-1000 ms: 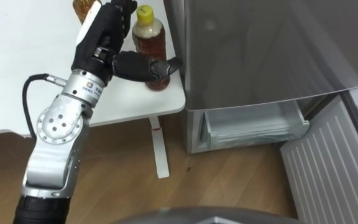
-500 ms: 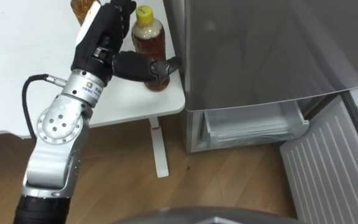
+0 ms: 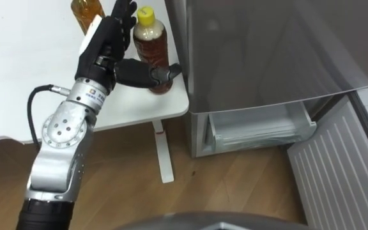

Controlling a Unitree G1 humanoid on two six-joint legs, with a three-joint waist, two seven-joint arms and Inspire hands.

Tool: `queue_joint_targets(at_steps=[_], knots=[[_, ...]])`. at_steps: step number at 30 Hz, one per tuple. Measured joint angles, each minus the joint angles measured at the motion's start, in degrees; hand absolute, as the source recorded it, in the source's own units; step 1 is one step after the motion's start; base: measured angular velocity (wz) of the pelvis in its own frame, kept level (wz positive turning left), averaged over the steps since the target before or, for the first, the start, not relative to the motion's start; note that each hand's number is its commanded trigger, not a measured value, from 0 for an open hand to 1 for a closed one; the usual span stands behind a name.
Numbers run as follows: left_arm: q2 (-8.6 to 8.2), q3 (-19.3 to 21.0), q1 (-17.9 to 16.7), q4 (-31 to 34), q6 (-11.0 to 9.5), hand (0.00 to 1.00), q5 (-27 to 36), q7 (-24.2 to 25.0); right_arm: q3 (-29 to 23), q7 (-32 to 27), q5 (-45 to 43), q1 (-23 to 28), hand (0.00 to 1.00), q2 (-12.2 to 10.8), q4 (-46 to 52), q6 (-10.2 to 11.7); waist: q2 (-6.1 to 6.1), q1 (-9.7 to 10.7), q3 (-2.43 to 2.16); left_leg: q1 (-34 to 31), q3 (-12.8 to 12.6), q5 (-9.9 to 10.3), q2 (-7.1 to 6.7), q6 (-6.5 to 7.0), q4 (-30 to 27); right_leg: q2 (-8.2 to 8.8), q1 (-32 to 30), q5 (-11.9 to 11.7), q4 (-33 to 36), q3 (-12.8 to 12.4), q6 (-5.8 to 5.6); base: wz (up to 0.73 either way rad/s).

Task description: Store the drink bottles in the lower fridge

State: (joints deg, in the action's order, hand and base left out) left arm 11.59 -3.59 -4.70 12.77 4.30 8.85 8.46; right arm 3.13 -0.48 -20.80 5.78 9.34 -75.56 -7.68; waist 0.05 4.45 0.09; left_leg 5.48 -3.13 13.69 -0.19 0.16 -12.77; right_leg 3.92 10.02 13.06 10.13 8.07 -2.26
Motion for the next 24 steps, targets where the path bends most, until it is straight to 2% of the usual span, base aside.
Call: queue_joint_targets(at_steps=[4, 8, 12, 16, 19, 22, 24], knots=[[-0.3, 0.0, 0.0, 0.0, 1.5, 0.0, 3.1, -0.1, 0.0, 0.7, 0.0, 0.0, 0.0, 0.0, 0.4, -1.2, 0.74, 0.0, -0.15, 0.0, 0.0, 0.0, 0.0, 0.0, 0.0, -0.01, 0.0, 0.0, 0.0, 0.0, 0.0, 0.0], [-0.39, 0.0, 0.0, 0.0, 2.4, 0.0, 4.3, -0.1, 0.0, 1.2, 0.0, 0.0, 0.0, 0.1, 0.5, -1.2, 1.21, 0.0, -0.26, 0.1, 0.0, 0.0, 0.0, 0.0, 0.0, -0.01, 0.1, 0.0, -0.1, 0.0, 0.0, 0.0], [-0.9, 0.1, 0.0, 0.0, 2.9, 0.0, 5.3, -0.4, 0.0, 2.0, 0.0, 0.1, 0.0, 0.1, 0.6, -1.3, 1.39, 0.0, -0.18, 0.1, 0.0, 0.0, 0.01, -0.02, -0.1, 0.0, 0.1, 0.0, -0.1, 0.0, 0.0, 0.0], [-0.97, 0.1, 0.0, 0.0, 2.9, 0.0, 6.2, -0.5, 0.0, 2.2, 0.0, 0.1, 0.0, 0.1, 0.8, -2.3, 1.32, 0.0, -0.13, 0.1, -0.1, 0.0, 0.01, -0.01, -0.2, 0.0, 0.0, 0.0, -0.1, -0.1, 0.0, 0.0], [-0.97, 0.4, 0.0, 0.0, 3.1, 0.0, 9.1, -0.5, 0.0, 2.5, 0.1, 0.1, 0.0, 0.2, 1.2, -2.4, 1.26, 0.0, 0.05, 0.0, -0.1, 0.0, 0.1, -0.01, -0.2, -0.04, -0.1, 0.0, -0.1, -0.1, 0.01, 0.0], [-0.98, 0.7, 0.1, 0.0, 3.1, 0.0, 9.7, -0.5, 0.0, 2.5, 0.1, 0.1, 0.0, 0.2, 2.1, -2.4, 1.31, 0.0, 0.32, -0.3, -0.3, 0.0, 0.22, -0.02, -0.2, -0.13, -0.5, 0.0, -0.1, -0.2, 0.05, 0.0], [-0.98, 0.8, 0.1, 0.0, 3.1, 0.0, 9.7, -0.6, 0.0, 2.5, 0.1, 0.0, 0.0, 0.2, 2.2, -2.4, 1.4, 0.0, 0.33, -0.6, -0.5, 0.0, 0.33, -0.03, -0.1, -0.17, -1.0, 0.0, 0.1, -0.2, 0.06, -0.04]])
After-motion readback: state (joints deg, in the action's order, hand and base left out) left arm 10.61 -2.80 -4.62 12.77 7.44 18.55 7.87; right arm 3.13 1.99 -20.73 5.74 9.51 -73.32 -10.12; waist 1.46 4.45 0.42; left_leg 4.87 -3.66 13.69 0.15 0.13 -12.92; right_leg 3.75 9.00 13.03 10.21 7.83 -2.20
